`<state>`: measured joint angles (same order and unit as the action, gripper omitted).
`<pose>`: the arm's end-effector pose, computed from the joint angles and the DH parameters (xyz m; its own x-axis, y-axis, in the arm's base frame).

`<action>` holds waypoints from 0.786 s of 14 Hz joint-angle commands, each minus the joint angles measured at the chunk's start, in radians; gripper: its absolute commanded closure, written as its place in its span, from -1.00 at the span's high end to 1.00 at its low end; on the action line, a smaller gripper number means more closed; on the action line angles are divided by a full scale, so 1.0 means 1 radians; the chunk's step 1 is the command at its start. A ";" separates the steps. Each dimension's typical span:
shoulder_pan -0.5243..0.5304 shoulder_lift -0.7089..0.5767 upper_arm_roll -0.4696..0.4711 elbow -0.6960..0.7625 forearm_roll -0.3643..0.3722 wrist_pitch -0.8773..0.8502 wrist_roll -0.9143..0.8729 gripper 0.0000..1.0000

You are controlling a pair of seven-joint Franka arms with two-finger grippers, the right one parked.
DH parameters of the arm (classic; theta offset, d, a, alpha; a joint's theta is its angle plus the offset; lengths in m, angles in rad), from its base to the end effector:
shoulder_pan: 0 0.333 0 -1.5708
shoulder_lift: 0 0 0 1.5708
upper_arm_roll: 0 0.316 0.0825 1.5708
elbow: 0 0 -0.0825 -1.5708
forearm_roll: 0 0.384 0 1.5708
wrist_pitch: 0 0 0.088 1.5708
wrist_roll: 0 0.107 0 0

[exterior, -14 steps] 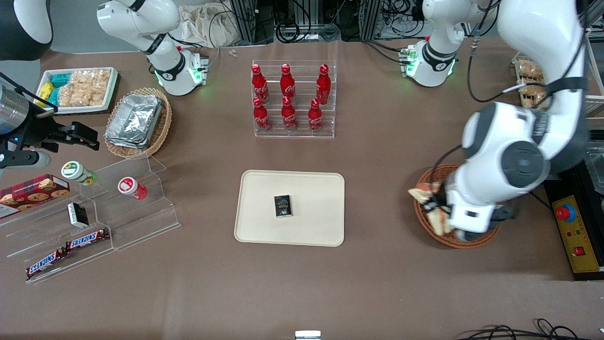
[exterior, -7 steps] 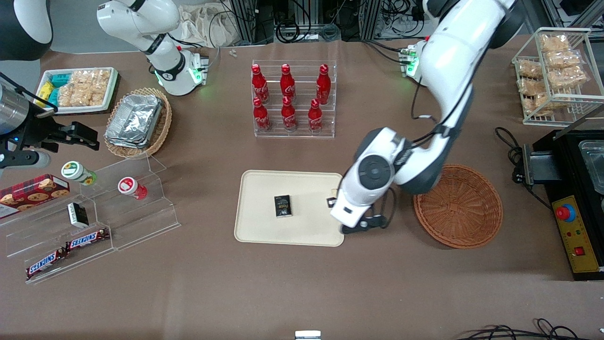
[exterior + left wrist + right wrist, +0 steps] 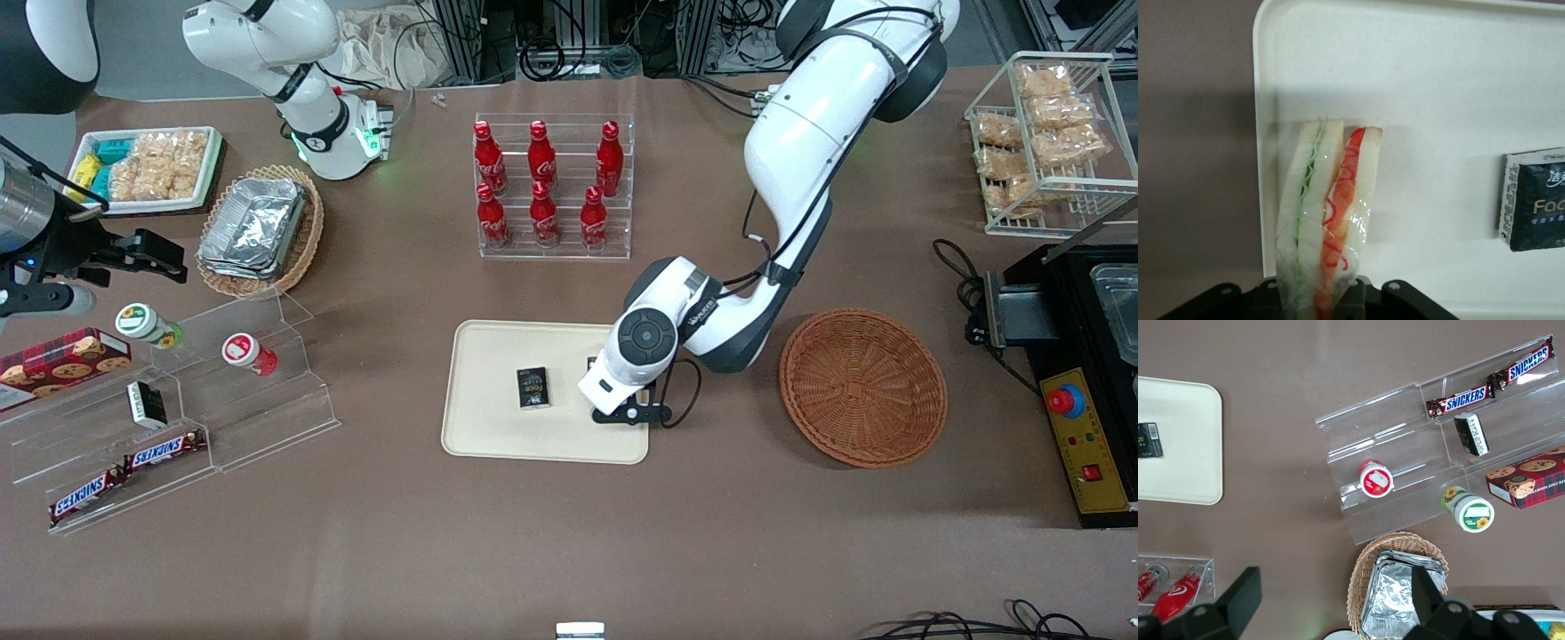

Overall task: Place sandwich from basket to tray
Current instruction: 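Lower the sandwich onto the tray beside the black box and release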

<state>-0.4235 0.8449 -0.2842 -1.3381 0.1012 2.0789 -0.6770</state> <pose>0.5877 -0.4361 0.2287 0.9906 -0.0032 -0.1366 0.0040 -0.9986 0.0527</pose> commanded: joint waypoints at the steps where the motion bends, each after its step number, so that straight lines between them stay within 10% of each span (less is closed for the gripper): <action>1: -0.001 0.052 0.002 0.065 0.018 0.035 0.017 0.39; 2: -0.001 0.053 0.002 0.066 0.018 0.038 0.014 0.99; 11: 0.130 -0.246 0.002 -0.048 0.005 -0.164 0.010 1.00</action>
<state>-0.3341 0.7438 -0.2777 -1.2597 0.1014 1.9487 -0.6704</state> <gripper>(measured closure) 0.000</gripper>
